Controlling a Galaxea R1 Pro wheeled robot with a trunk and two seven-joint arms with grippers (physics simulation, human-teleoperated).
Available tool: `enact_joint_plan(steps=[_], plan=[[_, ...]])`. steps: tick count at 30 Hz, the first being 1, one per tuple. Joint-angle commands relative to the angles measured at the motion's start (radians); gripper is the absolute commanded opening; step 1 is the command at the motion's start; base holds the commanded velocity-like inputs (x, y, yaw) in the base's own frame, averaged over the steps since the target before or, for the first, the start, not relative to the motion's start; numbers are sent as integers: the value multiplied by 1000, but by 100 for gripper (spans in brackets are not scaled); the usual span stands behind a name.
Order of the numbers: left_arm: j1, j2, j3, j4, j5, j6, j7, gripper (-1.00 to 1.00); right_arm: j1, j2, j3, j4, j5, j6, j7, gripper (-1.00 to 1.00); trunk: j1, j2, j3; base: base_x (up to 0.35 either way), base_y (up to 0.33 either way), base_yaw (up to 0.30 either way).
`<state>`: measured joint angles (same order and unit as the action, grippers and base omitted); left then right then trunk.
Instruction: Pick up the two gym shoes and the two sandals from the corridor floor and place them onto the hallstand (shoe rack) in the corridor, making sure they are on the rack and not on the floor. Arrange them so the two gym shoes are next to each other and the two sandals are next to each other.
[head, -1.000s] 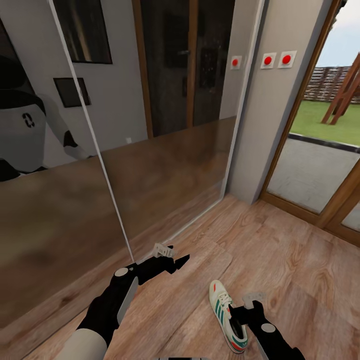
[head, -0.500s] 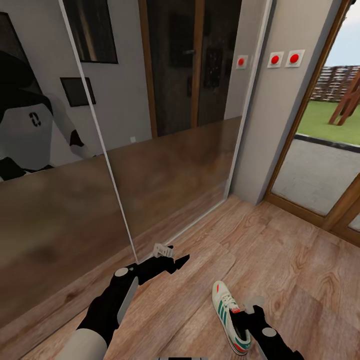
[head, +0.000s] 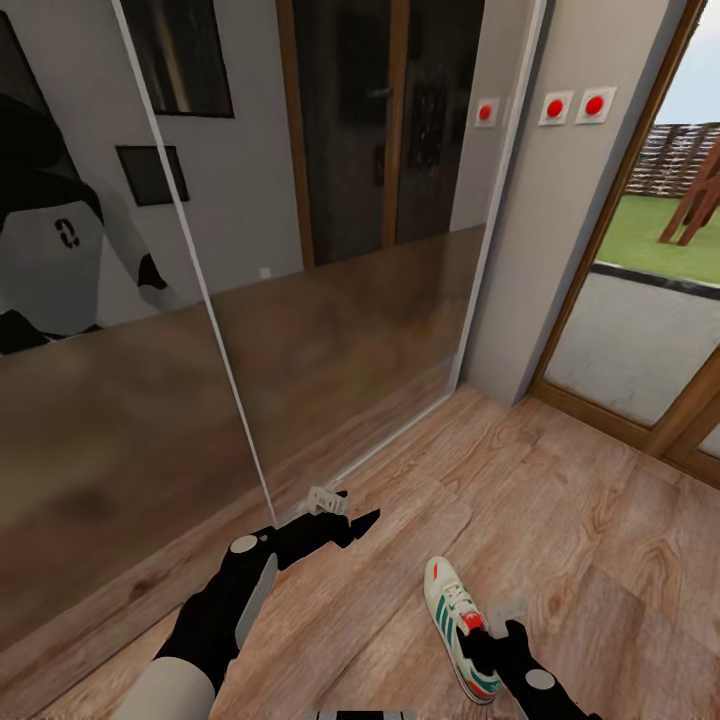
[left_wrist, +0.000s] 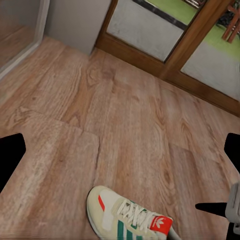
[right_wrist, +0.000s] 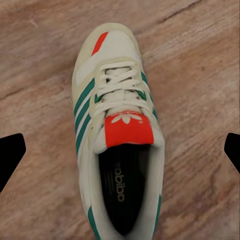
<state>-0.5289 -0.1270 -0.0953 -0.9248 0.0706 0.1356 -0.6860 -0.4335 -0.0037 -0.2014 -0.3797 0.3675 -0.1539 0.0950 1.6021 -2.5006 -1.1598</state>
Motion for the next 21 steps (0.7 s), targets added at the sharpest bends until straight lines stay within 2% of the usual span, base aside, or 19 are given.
enact_joint_plan(steps=[1, 21], plan=[[-1, 0, 0, -1, 8, 10, -3, 100, -1, 1, -9, 0, 6, -5, 8, 100, 0, -1, -5, 0, 0, 0], [0, -1, 0, -1, 8, 10, -3, 100, -1, 1, -9, 1, 5, -7, 8, 100, 9, -5, -109, 0, 0, 0]])
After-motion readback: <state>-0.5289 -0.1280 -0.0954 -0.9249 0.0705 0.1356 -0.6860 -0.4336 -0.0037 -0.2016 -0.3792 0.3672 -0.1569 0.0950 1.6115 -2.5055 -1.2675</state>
